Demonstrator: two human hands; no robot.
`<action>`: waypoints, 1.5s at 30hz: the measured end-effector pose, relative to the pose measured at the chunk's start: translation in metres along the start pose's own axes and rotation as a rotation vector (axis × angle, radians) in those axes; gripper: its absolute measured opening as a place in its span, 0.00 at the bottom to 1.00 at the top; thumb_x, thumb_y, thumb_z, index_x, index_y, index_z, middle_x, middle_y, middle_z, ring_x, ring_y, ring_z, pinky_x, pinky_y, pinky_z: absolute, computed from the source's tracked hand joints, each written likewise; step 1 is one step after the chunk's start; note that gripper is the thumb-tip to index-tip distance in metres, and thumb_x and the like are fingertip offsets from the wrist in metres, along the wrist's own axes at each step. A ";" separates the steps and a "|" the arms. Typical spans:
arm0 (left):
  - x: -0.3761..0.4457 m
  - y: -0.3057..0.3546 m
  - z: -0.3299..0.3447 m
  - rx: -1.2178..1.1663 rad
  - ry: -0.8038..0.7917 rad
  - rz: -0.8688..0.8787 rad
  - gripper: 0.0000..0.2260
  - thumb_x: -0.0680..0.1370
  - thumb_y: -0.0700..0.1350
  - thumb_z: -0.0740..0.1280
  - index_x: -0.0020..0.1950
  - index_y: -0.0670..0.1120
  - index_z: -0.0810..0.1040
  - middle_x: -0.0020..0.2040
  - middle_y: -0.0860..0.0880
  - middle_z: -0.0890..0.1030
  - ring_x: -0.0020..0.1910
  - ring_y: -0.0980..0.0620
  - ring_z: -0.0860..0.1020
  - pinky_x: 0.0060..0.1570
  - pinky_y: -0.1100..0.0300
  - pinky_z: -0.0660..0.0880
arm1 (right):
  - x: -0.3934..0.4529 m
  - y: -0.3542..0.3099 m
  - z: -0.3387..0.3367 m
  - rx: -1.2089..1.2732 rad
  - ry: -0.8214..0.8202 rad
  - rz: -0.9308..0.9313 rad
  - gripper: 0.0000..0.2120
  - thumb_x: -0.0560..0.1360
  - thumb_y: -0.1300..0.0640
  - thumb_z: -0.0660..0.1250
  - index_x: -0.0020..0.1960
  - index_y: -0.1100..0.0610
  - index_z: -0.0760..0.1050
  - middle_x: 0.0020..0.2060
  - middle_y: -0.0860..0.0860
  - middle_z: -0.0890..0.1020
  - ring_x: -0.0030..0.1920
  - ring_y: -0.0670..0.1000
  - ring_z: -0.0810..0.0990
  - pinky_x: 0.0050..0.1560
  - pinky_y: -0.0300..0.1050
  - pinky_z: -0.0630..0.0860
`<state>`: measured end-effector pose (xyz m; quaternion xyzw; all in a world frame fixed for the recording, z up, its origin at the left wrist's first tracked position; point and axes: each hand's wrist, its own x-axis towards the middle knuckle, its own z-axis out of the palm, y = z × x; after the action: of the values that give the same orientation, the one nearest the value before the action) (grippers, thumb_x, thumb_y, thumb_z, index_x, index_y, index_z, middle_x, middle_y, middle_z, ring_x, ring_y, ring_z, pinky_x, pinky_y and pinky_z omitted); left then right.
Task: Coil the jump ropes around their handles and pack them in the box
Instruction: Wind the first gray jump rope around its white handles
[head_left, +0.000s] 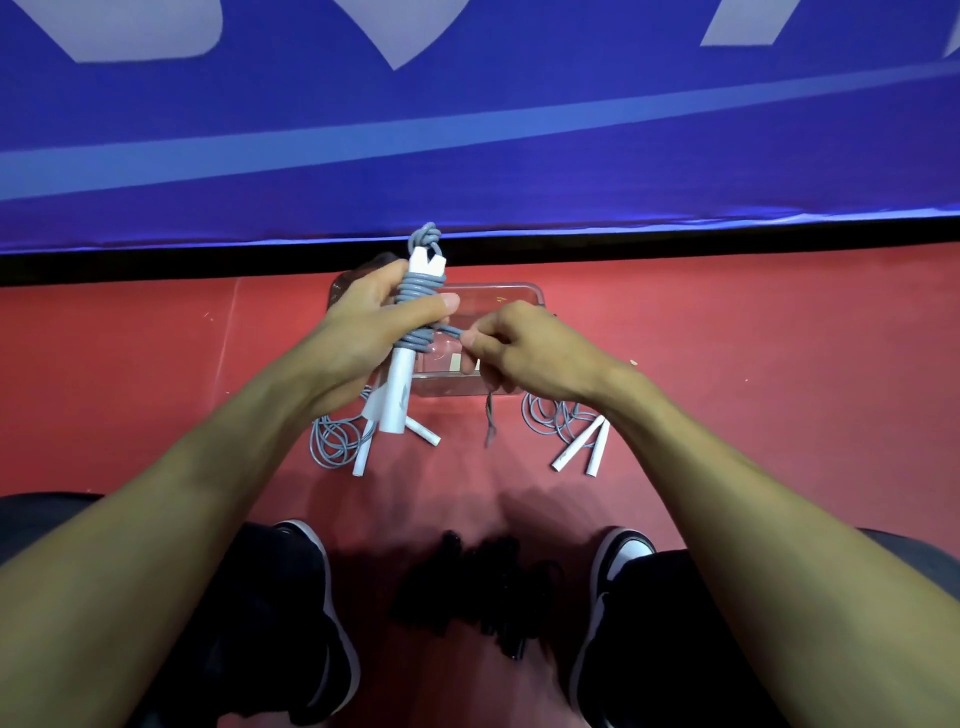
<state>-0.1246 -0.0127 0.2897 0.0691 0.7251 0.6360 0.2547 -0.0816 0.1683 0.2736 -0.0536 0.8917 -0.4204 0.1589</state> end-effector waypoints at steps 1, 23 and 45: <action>0.001 0.000 -0.001 -0.009 -0.007 -0.005 0.07 0.78 0.40 0.72 0.54 0.45 0.76 0.47 0.38 0.78 0.34 0.53 0.76 0.31 0.65 0.74 | 0.000 0.000 -0.001 0.001 0.019 0.013 0.20 0.84 0.51 0.59 0.37 0.55 0.78 0.27 0.50 0.80 0.26 0.43 0.75 0.34 0.36 0.71; 0.003 -0.006 -0.003 -0.094 -0.065 0.003 0.16 0.69 0.40 0.77 0.52 0.43 0.75 0.43 0.45 0.77 0.38 0.55 0.79 0.41 0.64 0.79 | 0.002 0.009 -0.001 -0.237 0.048 0.058 0.10 0.75 0.54 0.74 0.41 0.61 0.80 0.35 0.52 0.83 0.38 0.53 0.77 0.41 0.44 0.70; -0.001 0.001 0.001 -0.251 -0.129 -0.032 0.13 0.76 0.34 0.69 0.59 0.39 0.75 0.47 0.40 0.79 0.42 0.49 0.82 0.48 0.55 0.81 | 0.003 0.006 -0.002 0.026 0.054 0.084 0.16 0.84 0.57 0.57 0.47 0.57 0.82 0.31 0.51 0.77 0.22 0.39 0.69 0.28 0.32 0.64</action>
<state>-0.1233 -0.0120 0.2910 0.0659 0.6232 0.7118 0.3173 -0.0847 0.1734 0.2693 -0.0027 0.8916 -0.4261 0.1530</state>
